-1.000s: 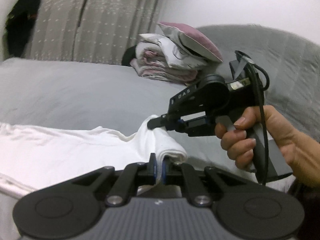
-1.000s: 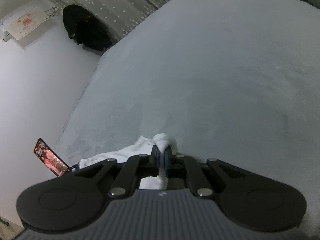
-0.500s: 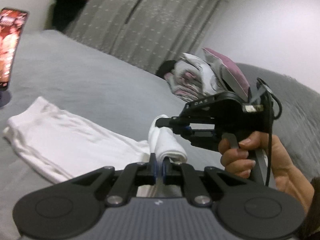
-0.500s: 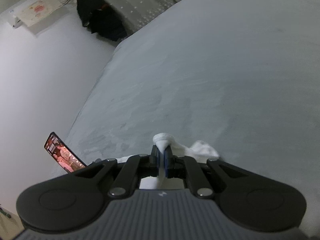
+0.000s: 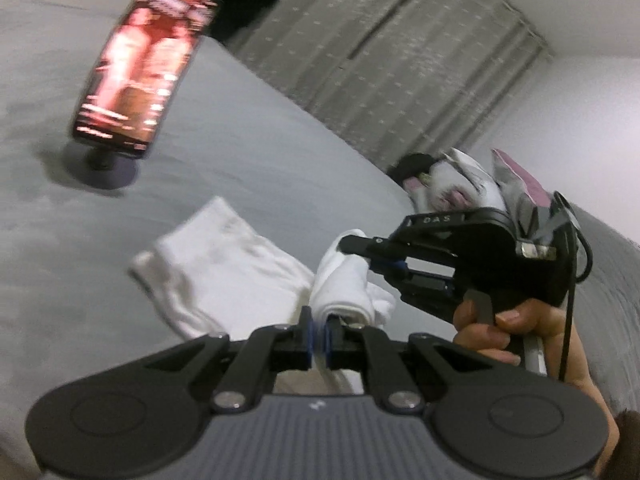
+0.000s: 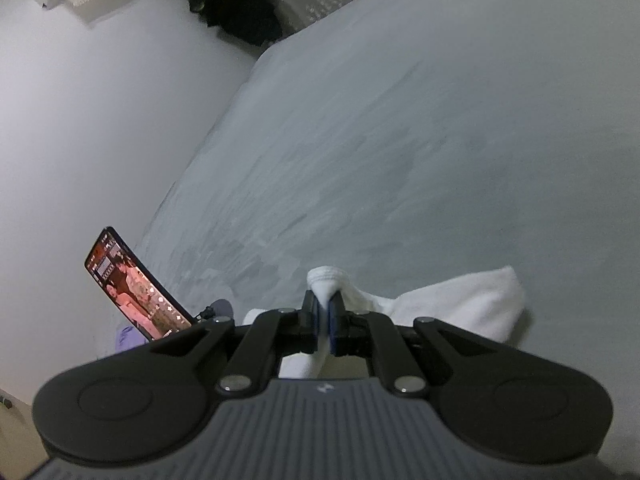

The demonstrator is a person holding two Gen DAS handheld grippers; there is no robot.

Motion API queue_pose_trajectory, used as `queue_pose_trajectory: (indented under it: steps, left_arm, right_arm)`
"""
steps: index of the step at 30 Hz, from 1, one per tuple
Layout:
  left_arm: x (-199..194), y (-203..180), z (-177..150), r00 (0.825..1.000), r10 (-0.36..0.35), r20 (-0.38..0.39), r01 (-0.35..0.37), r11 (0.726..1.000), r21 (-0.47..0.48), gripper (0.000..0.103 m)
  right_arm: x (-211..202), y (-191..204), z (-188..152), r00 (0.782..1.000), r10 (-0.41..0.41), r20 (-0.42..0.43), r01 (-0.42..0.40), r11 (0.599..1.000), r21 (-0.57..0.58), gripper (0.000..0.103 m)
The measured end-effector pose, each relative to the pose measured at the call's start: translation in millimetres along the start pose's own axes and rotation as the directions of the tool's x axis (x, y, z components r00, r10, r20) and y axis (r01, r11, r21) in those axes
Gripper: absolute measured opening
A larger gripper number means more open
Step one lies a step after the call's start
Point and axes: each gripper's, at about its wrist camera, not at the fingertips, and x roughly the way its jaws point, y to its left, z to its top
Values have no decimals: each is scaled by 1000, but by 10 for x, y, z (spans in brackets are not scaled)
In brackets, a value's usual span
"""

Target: Fold clothes

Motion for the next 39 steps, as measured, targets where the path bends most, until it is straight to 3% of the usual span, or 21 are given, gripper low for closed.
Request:
queue_pose_trajectory:
  steps: [10, 14, 17, 20, 23, 25, 30, 35, 39]
  left_arm:
    - [-107, 426, 113, 994, 110, 18, -108, 990, -94, 5]
    - [-151, 442, 169, 990, 135, 48, -131, 988, -78, 6]
    - [-189, 445, 214, 986, 151, 74, -147, 987, -61, 8]
    - [-227, 448, 260, 981, 167, 101, -163, 986, -45, 16]
    - [-264, 452, 305, 975, 182, 127, -180, 983, -29, 17]
    - [-289, 454, 335, 971, 192, 145, -191, 981, -18, 17]
    - [-51, 252, 409, 987, 125, 100, -143, 969, 203, 21]
    - [288, 38, 462, 997, 74, 27, -78, 898, 433, 20]
    - [547, 35, 617, 998, 58, -28, -37, 868, 495, 19]
  right_arm:
    - [474, 276, -29, 998, 1, -59, -2, 1000, -20, 6]
    - [621, 329, -50, 997, 19, -73, -20, 1000, -5, 7]
    - [666, 283, -53, 995, 68, -70, -65, 997, 42, 17]
    - [607, 131, 4, 984, 175, -40, -168, 975, 148, 18]
    - [446, 37, 49, 987, 158, -6, -156, 978, 136, 33]
    - [326, -23, 73, 990, 137, 15, -138, 984, 117, 33]
    - [62, -44, -8, 997, 36, 73, -37, 999, 1, 33]
    - [-138, 34, -209, 986, -47, 161, 69, 988, -137, 33]
    - [-230, 163, -418, 971, -84, 223, 144, 954, -264, 33]
